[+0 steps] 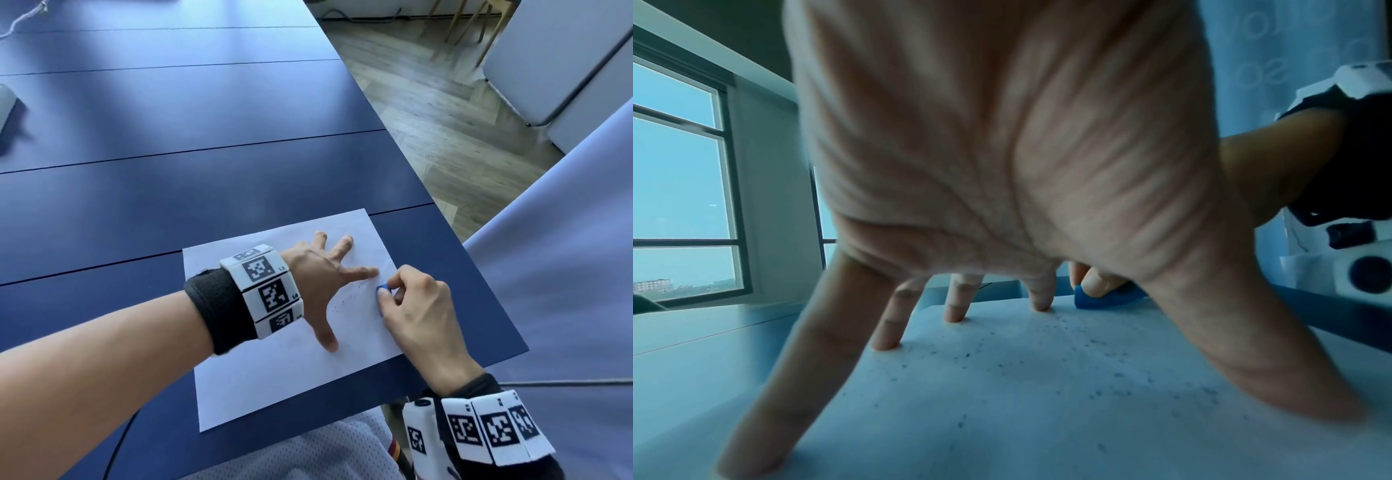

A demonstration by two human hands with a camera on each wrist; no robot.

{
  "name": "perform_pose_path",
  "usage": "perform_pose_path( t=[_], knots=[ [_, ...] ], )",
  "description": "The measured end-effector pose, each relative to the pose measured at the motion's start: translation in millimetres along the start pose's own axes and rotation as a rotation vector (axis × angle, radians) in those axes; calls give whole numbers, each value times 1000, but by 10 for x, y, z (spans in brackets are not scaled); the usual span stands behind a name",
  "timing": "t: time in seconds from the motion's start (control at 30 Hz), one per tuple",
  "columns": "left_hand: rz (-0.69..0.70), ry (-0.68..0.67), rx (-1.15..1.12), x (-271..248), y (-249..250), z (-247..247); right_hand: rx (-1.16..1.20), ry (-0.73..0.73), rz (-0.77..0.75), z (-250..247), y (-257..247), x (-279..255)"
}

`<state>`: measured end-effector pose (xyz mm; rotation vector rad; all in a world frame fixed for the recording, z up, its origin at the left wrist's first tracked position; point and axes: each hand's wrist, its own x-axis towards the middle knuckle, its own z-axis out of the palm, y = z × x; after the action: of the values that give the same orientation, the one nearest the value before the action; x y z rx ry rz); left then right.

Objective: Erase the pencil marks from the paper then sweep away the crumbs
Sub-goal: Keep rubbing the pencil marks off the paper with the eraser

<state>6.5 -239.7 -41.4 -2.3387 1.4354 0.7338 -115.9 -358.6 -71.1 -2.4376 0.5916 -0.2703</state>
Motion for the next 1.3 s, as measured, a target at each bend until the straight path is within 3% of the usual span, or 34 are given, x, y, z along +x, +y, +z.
perform_pose_path(
  t=[0.1,0.23,0.37,0.47,0.63,0.73,0.87,1.03,1.17,1.3],
  knots=[
    [-4,3,-1,-4,7,4,-6,-100,-60,19,-88,-108],
    [0,4,0,-6,-1,10,-9,-8,-14,-70,86,11],
    [-9,-8,-2,-11,13,4,2,-121,-73,-41,19,-90],
    [-14,-8,-4,-6,8,-2,-16,-32,-32,-91,107,25],
    [-23,-19,10,-11,18,-4,6,-138,-89,-50,19,-49],
    [-20,-20,0,-12,3,-5,-14,-69,-54,-98,78,80],
    [-19,-25,2,-14,10,-6,11,-178,-86,-71,25,-75],
    [-14,-12,-2,-13,-4,1,23,-26,-15,-103,157,-90],
    [-14,-8,9,-5,6,11,30,-125,-77,-67,50,-267],
    [-9,1,3,1,4,4,5,22,0,-134,224,-123]
  ],
)
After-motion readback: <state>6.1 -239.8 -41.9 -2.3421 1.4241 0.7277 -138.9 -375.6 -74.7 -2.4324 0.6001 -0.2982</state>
